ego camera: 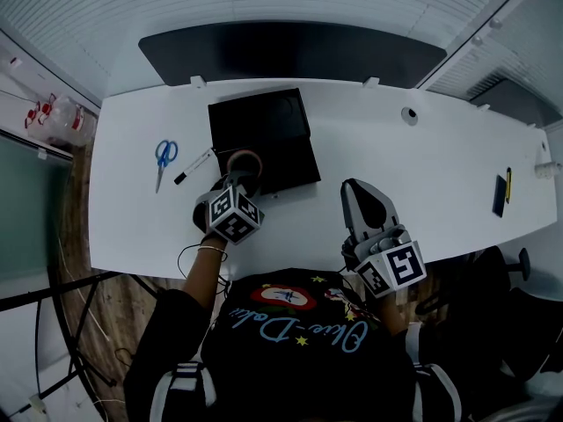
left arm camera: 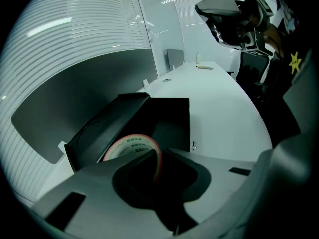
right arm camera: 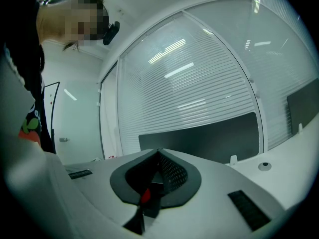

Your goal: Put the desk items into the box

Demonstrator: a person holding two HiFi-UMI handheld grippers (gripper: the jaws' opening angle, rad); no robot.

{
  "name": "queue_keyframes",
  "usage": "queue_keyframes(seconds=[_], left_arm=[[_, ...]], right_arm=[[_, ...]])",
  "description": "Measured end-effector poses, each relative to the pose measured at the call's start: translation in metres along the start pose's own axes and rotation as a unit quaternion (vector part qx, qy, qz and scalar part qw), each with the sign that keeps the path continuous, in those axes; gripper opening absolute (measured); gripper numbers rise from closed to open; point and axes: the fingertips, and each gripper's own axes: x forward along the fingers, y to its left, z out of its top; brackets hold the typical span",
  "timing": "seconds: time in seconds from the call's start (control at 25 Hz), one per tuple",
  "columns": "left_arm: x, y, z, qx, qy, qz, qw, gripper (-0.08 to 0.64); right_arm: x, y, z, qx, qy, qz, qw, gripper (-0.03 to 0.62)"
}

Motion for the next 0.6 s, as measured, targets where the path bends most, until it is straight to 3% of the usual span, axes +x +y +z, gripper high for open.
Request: queue_keyframes(seconds=[0.6], left_arm=[[-0.0022, 0.0046, 0.0047, -0.012, -0.012, 0.007, 0.9998, 0.087]], right_arm=[[-0.004, -0.0019, 0.0056, -0.001, -0.01, 0.003, 1.0, 0.003]])
